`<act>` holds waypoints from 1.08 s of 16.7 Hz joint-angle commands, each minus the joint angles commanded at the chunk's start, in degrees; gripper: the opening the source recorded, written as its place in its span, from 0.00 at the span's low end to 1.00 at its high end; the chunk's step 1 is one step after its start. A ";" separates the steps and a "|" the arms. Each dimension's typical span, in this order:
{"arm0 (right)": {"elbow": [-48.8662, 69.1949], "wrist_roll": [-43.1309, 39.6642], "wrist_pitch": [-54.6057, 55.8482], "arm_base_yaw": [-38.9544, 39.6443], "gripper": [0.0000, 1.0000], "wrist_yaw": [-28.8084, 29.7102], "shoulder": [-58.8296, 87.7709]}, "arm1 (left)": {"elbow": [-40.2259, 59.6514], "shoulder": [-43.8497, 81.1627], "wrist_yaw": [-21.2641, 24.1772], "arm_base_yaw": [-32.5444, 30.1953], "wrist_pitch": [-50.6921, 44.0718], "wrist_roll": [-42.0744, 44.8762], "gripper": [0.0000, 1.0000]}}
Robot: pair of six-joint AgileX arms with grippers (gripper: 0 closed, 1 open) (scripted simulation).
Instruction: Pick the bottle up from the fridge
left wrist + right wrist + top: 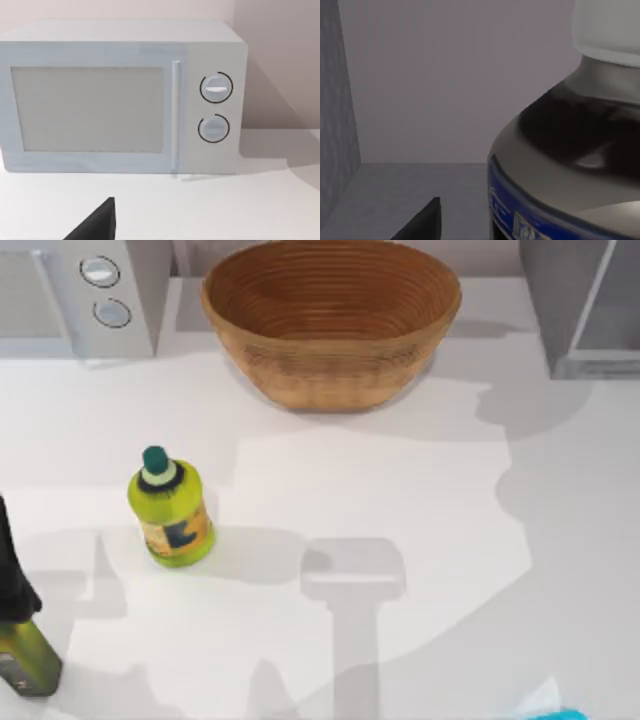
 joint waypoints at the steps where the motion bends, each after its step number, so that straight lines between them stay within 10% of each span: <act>1: 0.00 0.00 0.00 0.00 0.77 0.00 0.00 | 0.00 0.00 0.00 0.00 0.00 0.00 1.00; 11: 0.00 0.00 0.00 0.00 0.02 0.00 0.00 | 0.00 0.00 0.00 0.00 0.00 0.00 1.00; 18: 0.00 0.00 0.00 0.00 0.00 0.00 0.00 | 0.00 0.00 0.00 0.00 0.00 0.00 1.00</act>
